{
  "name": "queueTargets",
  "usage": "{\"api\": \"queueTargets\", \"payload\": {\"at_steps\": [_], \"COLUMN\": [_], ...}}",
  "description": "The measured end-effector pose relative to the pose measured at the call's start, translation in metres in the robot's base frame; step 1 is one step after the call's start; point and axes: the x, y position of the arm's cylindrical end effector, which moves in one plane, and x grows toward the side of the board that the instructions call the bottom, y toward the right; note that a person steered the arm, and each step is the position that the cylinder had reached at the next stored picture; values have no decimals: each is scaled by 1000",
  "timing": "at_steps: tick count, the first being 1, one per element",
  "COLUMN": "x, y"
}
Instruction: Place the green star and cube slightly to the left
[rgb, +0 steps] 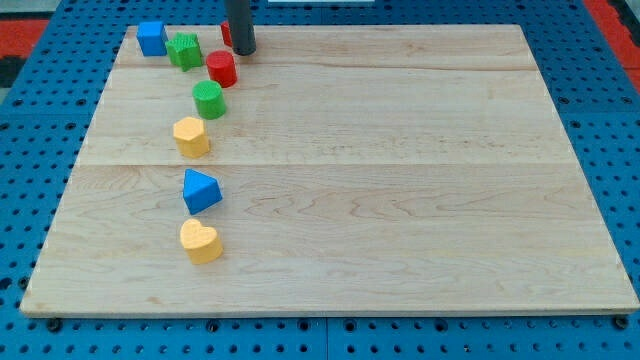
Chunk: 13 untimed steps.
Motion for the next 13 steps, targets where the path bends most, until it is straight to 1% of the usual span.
{"api": "queueTargets", "payload": {"at_steps": [1,2,3,4,6,8,10,11,12,13], "x": [-5,-7,9,8,8,-17,-19,-25,-25,-31], "y": [-16,-18,-28,-55,-60,-67,-103,-104,-127,-138]}}
